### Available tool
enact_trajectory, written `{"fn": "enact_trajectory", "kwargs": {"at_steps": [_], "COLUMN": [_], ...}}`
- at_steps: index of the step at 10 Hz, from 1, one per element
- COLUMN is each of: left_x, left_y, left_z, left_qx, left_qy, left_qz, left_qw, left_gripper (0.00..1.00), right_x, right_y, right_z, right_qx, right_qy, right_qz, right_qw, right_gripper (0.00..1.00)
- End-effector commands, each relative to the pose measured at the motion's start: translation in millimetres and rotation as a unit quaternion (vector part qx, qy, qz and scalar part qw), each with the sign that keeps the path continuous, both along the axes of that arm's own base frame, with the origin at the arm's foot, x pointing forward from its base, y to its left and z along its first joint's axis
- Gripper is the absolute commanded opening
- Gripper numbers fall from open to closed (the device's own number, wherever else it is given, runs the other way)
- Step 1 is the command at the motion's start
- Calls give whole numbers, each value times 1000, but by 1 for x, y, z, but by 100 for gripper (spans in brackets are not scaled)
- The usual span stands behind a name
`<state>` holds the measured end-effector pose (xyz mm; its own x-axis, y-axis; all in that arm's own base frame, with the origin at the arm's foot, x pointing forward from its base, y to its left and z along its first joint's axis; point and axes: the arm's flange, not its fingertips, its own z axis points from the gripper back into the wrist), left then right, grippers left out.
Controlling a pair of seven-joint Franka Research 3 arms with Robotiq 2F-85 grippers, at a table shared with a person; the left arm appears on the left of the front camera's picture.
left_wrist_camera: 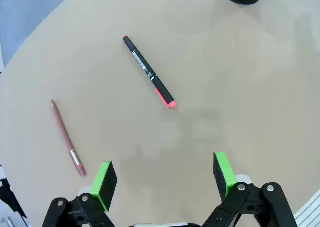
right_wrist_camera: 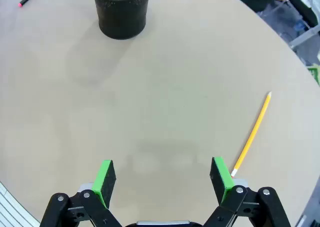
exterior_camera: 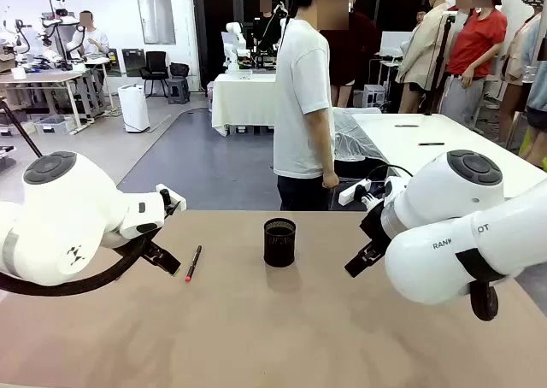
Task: Place the pens into the pen holder.
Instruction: Pick up a writing instrument from the table and place it into the Pen holder.
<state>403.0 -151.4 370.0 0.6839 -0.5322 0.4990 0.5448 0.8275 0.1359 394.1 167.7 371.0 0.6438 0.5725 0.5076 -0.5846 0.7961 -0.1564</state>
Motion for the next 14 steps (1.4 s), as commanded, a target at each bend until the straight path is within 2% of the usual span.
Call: {"fn": "enact_trajectory", "kwargs": {"at_steps": [1, 14], "left_x": [0, 0], "left_y": [0, 0], "left_z": [0, 0], "left_qx": [0, 0], "left_qy": [0, 0], "left_qz": [0, 0], "left_qw": [1000, 1000], "left_gripper": [100, 100], "right_x": [0, 0], "right_y": [0, 0], "right_z": [0, 0], "right_qx": [0, 0], "right_qy": [0, 0], "right_qz": [0, 0], "right_qw": [1000, 1000], "right_gripper": [100, 100]}}
